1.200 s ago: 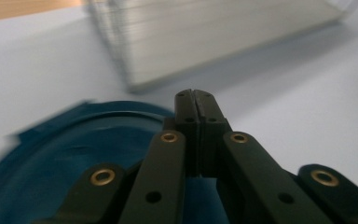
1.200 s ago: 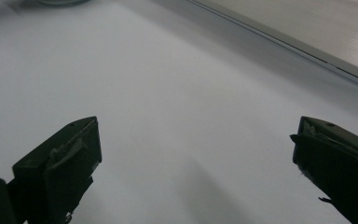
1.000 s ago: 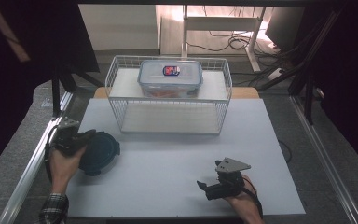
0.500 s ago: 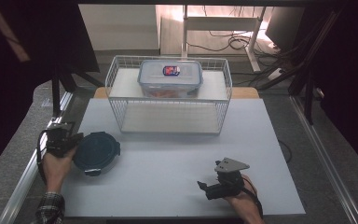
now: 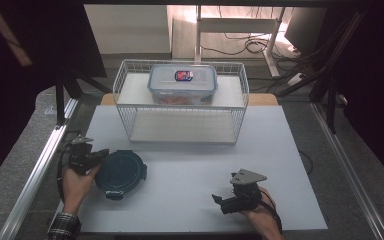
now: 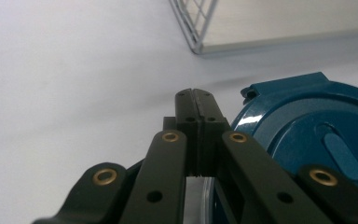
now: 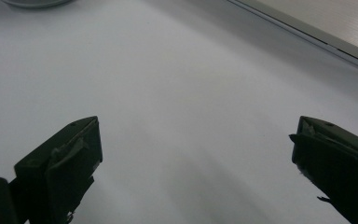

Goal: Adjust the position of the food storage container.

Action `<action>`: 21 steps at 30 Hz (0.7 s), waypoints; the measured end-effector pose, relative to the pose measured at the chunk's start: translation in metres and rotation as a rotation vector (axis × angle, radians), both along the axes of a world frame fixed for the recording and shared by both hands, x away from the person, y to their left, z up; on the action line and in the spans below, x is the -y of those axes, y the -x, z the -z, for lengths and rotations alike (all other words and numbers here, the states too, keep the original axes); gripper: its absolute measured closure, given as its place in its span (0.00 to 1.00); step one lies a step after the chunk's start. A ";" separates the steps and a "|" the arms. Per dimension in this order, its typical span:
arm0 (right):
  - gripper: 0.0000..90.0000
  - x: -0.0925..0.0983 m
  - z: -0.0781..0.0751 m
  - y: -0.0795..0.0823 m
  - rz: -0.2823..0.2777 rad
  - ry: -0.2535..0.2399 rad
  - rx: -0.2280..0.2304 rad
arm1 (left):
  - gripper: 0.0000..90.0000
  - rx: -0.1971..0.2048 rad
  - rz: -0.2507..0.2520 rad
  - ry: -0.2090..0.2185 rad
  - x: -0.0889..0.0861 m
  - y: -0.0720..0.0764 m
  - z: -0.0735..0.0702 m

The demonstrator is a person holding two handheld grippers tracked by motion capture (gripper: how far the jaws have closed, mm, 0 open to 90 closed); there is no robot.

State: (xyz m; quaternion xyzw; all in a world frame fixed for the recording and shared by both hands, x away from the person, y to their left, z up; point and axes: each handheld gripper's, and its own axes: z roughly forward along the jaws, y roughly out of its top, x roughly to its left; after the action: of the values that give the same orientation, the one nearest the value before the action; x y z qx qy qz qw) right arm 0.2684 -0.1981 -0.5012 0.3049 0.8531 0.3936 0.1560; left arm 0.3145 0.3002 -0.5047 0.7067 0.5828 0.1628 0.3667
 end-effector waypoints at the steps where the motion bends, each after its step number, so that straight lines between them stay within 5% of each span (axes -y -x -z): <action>1: 0.01 0.001 0.000 0.000 0.001 0.005 0.004 | 1.00 0.007 -0.010 0.003 -0.002 0.002 0.000; 4: 0.01 0.004 -0.001 0.000 0.007 0.006 0.011 | 1.00 0.014 -0.077 -0.060 -0.015 0.013 0.001; 8: 0.02 0.008 -0.001 -0.002 0.019 -0.005 0.004 | 1.00 -0.026 -0.088 -0.018 -0.027 0.030 0.009; 12: 0.02 0.009 -0.001 -0.002 0.022 -0.002 0.006 | 1.00 -0.054 -0.063 0.026 -0.021 0.040 0.011; 14: 0.02 0.009 -0.001 -0.002 0.020 0.000 0.011 | 1.00 -0.068 -0.078 -0.007 -0.017 0.044 0.011; 18: 0.02 0.007 0.001 -0.003 0.015 -0.001 0.004 | 1.00 -0.100 -0.094 0.025 -0.016 0.050 0.014; 21: 0.02 0.006 0.002 -0.003 0.009 0.004 -0.001 | 1.00 -0.112 -0.079 0.004 -0.007 0.052 0.016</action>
State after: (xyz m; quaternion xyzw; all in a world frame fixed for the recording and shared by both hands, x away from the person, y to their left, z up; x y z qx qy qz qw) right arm 0.2711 -0.2040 -0.5029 0.3087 0.8524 0.3912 0.1581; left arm 0.2625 0.3068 -0.5208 0.6905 0.6302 0.1363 0.3279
